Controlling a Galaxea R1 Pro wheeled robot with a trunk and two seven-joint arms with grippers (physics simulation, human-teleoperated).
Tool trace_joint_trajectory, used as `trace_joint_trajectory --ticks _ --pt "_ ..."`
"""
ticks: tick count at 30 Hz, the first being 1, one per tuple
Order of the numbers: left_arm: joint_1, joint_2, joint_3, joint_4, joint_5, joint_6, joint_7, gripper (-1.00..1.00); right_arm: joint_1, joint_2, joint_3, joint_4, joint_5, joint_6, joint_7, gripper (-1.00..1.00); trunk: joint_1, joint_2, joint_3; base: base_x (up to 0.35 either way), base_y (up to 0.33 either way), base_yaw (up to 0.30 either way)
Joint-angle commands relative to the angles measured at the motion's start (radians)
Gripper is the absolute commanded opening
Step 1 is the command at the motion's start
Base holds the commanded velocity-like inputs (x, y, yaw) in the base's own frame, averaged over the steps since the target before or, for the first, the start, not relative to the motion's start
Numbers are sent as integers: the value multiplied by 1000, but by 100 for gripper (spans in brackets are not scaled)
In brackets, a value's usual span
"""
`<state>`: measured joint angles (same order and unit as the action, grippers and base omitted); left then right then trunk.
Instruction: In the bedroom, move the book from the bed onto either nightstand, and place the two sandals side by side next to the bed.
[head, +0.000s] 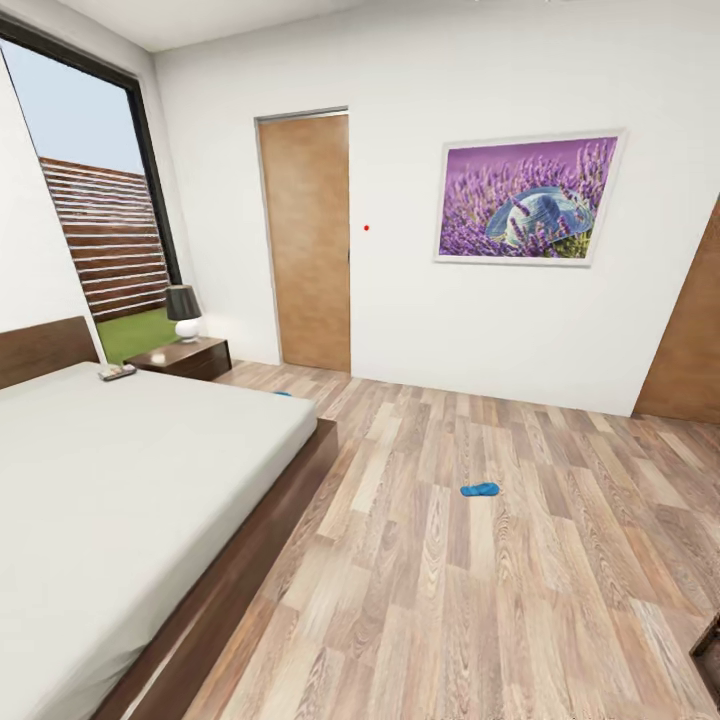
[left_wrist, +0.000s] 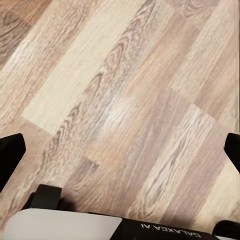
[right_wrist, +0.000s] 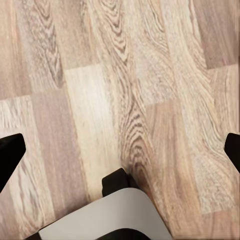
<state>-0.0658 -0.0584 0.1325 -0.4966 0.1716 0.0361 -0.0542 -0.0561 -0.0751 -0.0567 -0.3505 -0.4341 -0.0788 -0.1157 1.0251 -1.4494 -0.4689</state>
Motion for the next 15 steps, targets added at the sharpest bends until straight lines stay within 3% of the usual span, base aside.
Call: trace_joint_trajectory --ticks 1,15 --pt "0 -1 6 0 9 4 -6 100 -1 0 2 1 -11 -4 -1 100 0 -1 -1 0 0 -179" --pt "0 -3 6 3 9 4 -6 100 -1 0 7 4 -11 -4 -1 100 0 -1 -1 0 0 -130"
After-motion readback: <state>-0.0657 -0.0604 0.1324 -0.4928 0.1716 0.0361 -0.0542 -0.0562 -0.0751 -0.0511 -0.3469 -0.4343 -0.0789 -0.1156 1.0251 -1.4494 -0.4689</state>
